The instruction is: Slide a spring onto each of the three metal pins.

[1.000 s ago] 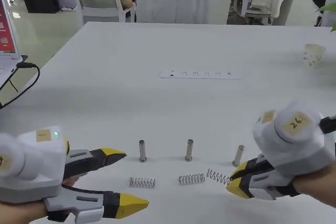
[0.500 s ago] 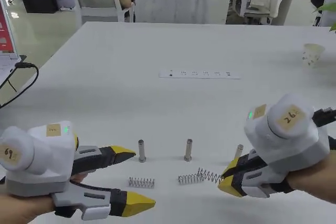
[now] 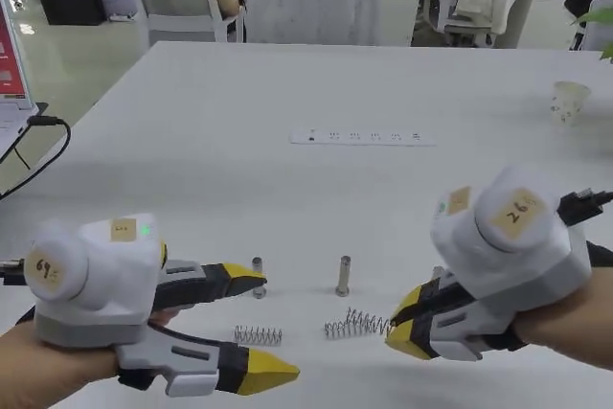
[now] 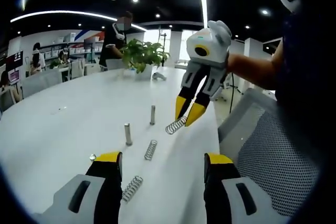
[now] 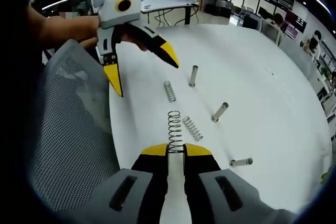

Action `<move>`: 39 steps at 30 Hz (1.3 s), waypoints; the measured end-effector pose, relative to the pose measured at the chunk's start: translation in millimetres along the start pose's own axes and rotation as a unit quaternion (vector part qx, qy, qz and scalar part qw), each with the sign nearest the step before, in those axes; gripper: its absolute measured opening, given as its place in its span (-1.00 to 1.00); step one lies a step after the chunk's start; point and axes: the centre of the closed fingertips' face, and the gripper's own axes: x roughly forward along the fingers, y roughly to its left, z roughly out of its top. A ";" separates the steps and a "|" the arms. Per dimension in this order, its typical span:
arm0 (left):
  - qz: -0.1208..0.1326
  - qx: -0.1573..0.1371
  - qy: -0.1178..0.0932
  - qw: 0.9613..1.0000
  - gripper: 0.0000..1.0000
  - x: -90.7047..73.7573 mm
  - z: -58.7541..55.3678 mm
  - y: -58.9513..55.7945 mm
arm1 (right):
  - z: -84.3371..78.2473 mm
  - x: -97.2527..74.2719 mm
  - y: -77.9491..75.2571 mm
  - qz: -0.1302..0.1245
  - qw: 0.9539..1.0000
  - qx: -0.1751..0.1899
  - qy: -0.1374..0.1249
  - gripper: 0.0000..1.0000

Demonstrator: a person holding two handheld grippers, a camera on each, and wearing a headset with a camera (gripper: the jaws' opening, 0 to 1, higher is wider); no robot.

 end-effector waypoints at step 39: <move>-0.039 0.032 -0.002 0.999 -0.04 20.1 15.7 -15.7 | 21.5 4.5 15.7 0.021 0.998 -0.059 0.002 -0.84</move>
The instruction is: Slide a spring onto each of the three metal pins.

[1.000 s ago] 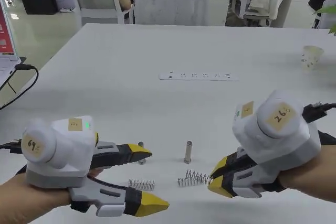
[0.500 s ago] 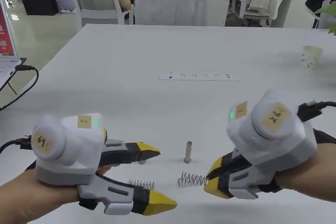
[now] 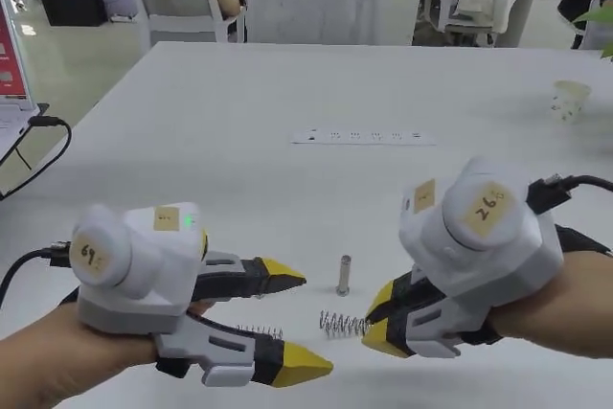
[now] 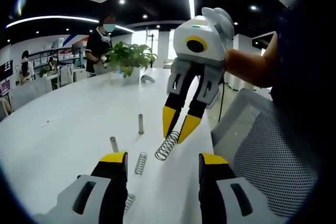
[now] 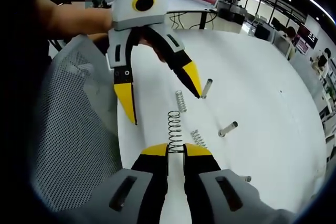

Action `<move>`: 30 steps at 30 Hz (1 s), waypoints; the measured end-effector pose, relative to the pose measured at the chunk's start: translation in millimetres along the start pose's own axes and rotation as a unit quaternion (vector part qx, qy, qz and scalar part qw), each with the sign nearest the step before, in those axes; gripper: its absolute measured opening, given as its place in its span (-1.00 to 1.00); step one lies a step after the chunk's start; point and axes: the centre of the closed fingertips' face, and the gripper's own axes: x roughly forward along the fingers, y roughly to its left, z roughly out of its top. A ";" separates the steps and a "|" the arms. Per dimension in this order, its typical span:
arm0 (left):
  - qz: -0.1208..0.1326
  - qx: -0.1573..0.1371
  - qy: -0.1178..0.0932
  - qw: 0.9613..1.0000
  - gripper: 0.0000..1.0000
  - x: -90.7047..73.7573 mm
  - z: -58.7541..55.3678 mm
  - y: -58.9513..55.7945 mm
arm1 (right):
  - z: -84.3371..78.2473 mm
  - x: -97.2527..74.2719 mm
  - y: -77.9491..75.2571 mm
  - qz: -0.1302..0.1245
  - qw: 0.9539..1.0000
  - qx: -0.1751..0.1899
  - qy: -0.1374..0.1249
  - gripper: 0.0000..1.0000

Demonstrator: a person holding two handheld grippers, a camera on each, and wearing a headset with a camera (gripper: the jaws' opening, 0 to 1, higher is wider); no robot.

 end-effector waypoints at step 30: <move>-0.046 0.035 0.002 0.998 -0.70 8.2 -3.1 -19.3 | -1.0 -0.8 10.9 0.037 0.998 -0.057 0.012 -0.84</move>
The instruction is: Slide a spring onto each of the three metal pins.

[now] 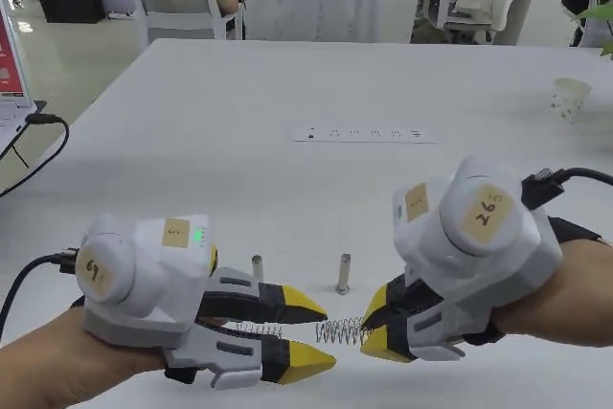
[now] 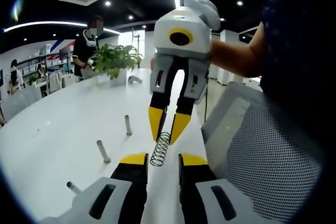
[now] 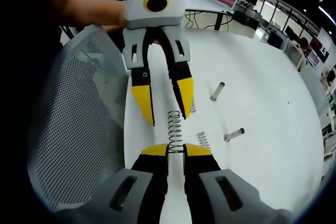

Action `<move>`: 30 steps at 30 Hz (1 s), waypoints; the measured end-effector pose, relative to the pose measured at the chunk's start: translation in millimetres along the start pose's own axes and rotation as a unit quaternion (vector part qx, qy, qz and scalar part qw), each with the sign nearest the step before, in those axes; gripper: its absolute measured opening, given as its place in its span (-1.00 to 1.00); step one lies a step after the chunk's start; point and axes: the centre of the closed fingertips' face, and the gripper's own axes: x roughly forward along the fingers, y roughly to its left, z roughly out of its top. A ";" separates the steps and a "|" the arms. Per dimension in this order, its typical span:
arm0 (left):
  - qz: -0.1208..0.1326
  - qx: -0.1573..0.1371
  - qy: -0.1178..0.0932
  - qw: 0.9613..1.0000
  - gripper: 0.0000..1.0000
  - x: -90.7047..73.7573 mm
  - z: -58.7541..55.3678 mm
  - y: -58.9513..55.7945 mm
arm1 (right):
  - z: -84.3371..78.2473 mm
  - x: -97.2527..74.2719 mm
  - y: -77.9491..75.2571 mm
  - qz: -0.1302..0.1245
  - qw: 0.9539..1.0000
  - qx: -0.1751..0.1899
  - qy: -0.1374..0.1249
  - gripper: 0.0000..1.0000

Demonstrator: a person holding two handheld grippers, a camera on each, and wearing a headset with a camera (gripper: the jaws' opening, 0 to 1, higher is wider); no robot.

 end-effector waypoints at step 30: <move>-0.012 0.040 0.014 0.999 -0.94 1.9 -4.8 -7.0 | 3.1 -4.1 9.9 0.026 1.000 -0.017 0.004 -0.84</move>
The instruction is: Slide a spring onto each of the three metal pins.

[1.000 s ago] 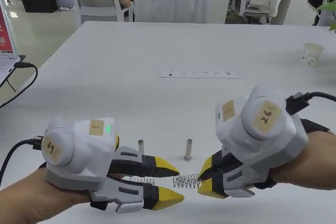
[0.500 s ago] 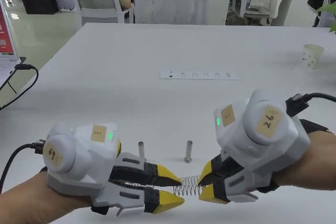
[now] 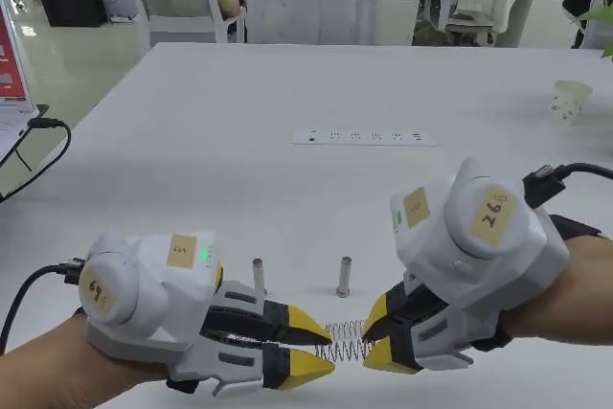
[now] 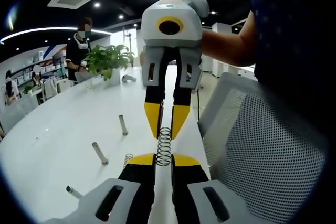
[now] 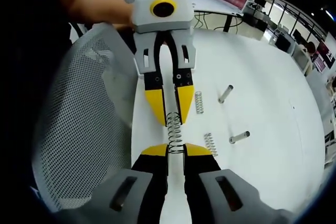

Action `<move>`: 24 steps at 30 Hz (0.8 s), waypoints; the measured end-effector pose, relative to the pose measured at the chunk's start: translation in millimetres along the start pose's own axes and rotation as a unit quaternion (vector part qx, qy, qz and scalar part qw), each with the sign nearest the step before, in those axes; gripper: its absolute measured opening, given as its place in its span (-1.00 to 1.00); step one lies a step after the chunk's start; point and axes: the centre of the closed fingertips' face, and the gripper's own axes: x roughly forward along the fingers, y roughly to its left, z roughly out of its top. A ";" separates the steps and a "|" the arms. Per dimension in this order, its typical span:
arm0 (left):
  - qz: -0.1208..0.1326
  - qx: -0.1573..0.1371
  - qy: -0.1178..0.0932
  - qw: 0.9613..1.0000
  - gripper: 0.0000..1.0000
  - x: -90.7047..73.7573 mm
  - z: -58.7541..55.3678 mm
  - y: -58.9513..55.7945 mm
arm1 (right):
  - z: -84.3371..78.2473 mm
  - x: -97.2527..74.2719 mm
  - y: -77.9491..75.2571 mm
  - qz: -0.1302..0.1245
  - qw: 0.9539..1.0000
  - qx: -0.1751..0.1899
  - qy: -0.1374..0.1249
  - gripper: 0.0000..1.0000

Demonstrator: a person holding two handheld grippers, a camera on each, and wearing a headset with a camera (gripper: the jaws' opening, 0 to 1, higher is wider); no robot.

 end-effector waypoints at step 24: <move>-0.005 0.009 0.000 1.000 -0.96 0.6 -0.9 -1.9 | 23.7 -14.3 2.4 0.003 0.999 0.014 -0.035 -0.85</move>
